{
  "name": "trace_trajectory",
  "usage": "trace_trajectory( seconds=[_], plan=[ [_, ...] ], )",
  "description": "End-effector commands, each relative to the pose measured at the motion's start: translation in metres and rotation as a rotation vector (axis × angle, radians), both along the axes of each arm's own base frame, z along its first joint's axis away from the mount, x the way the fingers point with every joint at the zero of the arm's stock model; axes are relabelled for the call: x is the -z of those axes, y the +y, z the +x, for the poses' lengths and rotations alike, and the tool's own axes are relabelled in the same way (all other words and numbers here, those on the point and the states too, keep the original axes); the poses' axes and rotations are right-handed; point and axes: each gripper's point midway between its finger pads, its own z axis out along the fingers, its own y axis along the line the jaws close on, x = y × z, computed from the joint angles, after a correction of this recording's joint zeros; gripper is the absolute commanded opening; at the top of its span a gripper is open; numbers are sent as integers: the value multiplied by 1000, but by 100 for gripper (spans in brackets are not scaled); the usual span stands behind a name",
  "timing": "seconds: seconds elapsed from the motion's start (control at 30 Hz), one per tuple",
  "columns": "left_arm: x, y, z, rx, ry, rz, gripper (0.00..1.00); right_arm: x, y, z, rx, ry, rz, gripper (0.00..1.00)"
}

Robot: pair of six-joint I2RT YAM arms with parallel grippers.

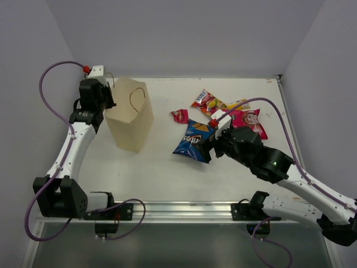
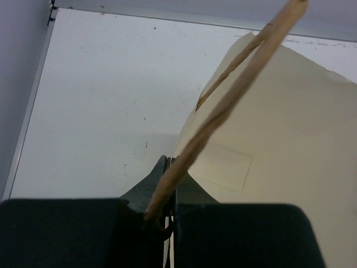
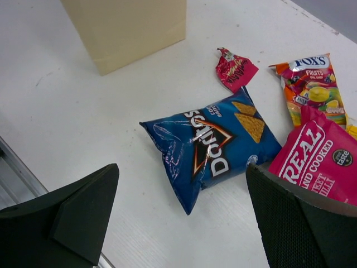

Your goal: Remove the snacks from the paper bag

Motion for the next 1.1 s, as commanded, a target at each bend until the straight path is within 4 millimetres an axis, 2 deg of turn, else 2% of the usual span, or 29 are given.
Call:
trace_trajectory(
  seconds=[0.0,0.03,0.1,0.2,0.3,0.33,0.43,0.57,0.63,0.77,0.8,0.93,0.97,1.0,1.07],
  plan=[
    [-40,1,30,-11,-130,-24,0,-9,-9,0,51,-11,59,99],
    [-46,3,33,-15,-142,-16,0,-12,-13,-1,59,-22,69,99],
    [-43,7,37,-22,-132,-9,0,-12,-16,-1,69,-28,70,99],
    [-35,9,43,-16,-110,4,6,-14,-21,-1,81,-41,76,99],
    [-38,7,41,-2,-110,0,30,-17,-26,0,106,-53,84,99],
    [-41,6,39,4,-116,-3,47,-18,-29,1,123,-53,89,99],
    [-58,5,31,16,-152,3,69,-22,-33,2,144,-66,95,99],
    [-78,5,14,22,-172,10,85,-35,-35,2,151,-84,126,99],
    [-96,4,3,27,-203,12,94,-44,-38,1,153,-108,143,99],
    [-113,3,-25,35,-215,16,98,-59,-55,5,228,-143,167,99],
    [-124,3,-37,40,-242,19,99,-63,-58,5,240,-153,175,99],
    [-136,1,-76,56,-278,23,100,-86,-83,3,329,-201,241,99],
    [-134,0,-85,57,-270,23,100,-94,-94,3,370,-223,263,99],
    [-140,0,-100,64,-299,32,100,-97,-99,2,383,-237,261,99],
    [-140,-3,-118,74,-299,46,100,-103,-112,0,416,-265,278,99]
  ],
)
